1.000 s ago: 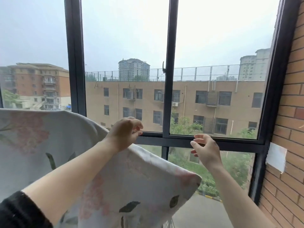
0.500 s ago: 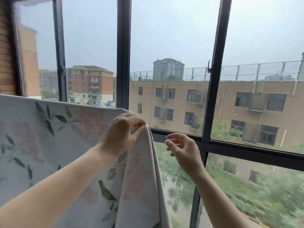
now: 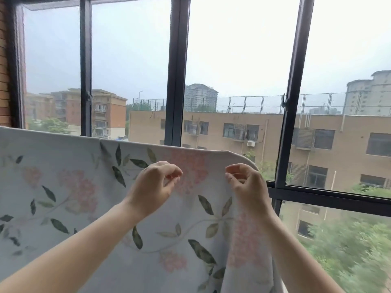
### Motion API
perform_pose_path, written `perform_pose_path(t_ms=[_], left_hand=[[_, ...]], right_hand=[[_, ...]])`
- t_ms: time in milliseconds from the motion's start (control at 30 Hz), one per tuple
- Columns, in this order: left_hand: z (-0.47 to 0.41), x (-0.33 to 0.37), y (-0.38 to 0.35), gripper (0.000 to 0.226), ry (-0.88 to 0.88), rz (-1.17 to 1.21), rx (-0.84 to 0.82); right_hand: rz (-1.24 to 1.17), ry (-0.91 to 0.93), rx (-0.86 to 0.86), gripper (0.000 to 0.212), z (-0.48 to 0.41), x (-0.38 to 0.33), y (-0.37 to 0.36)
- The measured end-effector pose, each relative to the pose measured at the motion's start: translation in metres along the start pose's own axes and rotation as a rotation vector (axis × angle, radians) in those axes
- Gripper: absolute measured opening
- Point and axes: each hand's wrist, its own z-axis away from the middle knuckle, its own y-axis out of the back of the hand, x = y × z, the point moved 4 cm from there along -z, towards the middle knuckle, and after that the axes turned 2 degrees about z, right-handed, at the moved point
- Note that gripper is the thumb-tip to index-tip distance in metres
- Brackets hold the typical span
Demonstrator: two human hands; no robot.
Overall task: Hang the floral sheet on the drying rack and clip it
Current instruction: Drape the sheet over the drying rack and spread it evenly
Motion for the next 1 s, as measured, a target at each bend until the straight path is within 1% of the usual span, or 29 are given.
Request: perform_pose_path(t_ms=[233, 367, 467, 600, 667, 867, 1000], left_hand=[[-0.003, -0.054, 0.014, 0.013, 0.027, 0.049, -0.016], [-0.014, -0.084, 0.013, 0.016, 0.026, 0.033, 0.01], [-0.026, -0.108, 0.015, 0.019, 0.023, -0.006, 0.04], [-0.04, -0.139, 0.028, 0.021, 0.038, -0.074, 0.087], [-0.039, -0.155, 0.035, 0.021, 0.052, -0.097, 0.105], [-0.037, -0.21, 0.071, 0.017, 0.077, -0.081, 0.136], [-0.033, -0.244, 0.1, 0.013, 0.034, -0.061, 0.152]], right_hand=[[0.19, 0.084, -0.015, 0.016, -0.017, -0.035, -0.047], [0.282, 0.19, 0.02, 0.02, -0.041, -0.046, -0.075], [0.414, 0.3, 0.086, 0.02, -0.058, -0.052, -0.1], [0.503, 0.363, 0.032, 0.014, -0.075, -0.062, -0.141], [0.547, 0.399, 0.003, 0.016, -0.078, -0.069, -0.161], [0.556, 0.488, -0.043, 0.021, -0.083, -0.103, -0.228], [0.573, 0.482, -0.029, 0.02, -0.084, -0.119, -0.27]])
